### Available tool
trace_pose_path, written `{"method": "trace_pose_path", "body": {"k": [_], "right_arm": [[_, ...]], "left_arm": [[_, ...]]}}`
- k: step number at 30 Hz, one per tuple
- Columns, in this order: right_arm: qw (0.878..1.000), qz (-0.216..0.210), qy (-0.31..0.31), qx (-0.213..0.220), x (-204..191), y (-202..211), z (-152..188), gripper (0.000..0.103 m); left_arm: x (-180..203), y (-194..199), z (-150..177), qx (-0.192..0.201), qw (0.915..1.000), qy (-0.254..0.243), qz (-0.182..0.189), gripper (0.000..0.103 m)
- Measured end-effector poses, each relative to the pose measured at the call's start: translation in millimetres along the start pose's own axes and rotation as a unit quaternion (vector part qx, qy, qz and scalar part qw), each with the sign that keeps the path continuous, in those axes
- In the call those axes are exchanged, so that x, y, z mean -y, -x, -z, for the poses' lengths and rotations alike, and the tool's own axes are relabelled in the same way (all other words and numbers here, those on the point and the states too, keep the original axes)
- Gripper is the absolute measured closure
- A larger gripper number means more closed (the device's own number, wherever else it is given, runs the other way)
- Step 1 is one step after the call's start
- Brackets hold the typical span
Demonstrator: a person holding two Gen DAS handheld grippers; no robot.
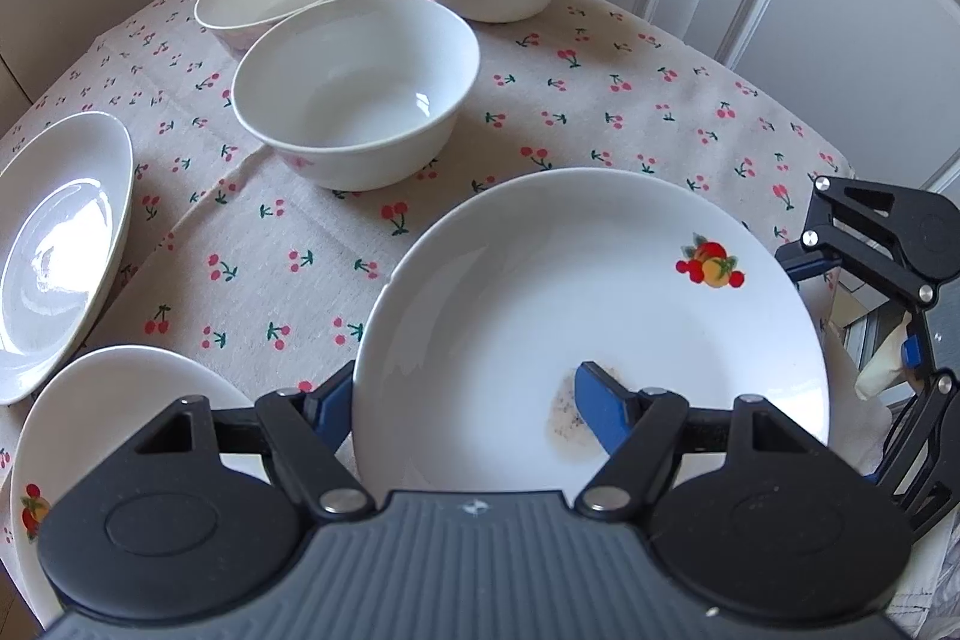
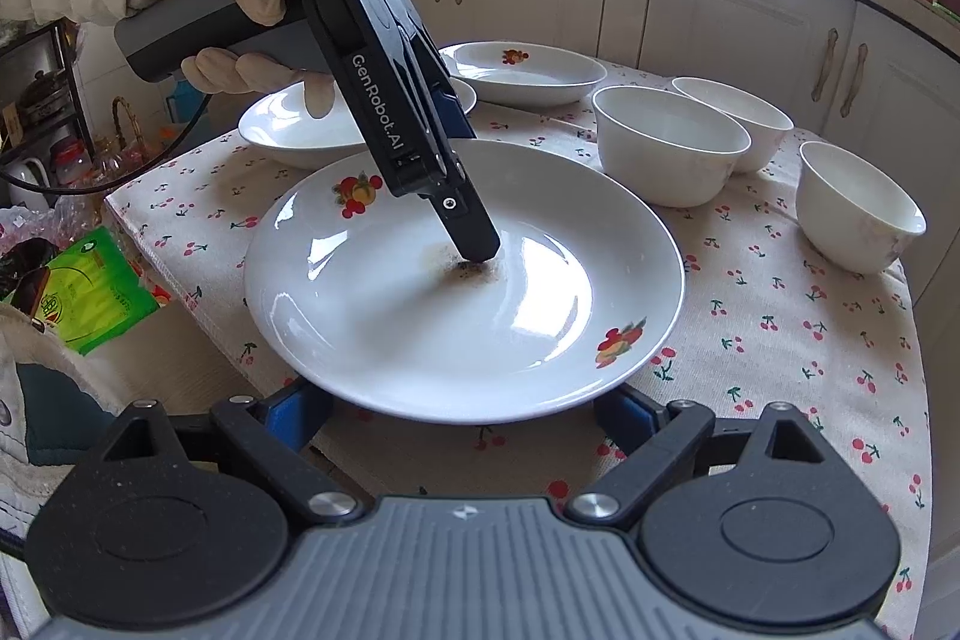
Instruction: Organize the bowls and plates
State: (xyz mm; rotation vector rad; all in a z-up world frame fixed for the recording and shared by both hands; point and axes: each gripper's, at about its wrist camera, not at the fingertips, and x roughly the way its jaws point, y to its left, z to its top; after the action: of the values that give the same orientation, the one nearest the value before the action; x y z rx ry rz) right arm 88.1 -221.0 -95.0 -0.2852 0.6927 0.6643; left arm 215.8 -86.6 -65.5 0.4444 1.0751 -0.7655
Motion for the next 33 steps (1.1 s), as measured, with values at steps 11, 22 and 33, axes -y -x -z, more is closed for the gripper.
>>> {"method": "trace_pose_path", "body": {"k": [11, 22, 33], "right_arm": [[1.0, 0.0, 0.006, -0.006, 0, 6, -12, 0.007], [1.0, -0.008, 0.027, 0.005, -3, 7, -42, 0.007], [0.997, -0.037, 0.063, 0.011, -25, -19, -82, 0.007]], "left_arm": [[-7, 12, 1, 0.022, 0.9997, 0.011, 0.002, 0.029], [-26, 45, 8, 0.055, 0.9978, 0.032, -0.016, 0.029], [-67, 78, 40, 0.074, 0.9936, 0.073, -0.044, 0.029]]}}
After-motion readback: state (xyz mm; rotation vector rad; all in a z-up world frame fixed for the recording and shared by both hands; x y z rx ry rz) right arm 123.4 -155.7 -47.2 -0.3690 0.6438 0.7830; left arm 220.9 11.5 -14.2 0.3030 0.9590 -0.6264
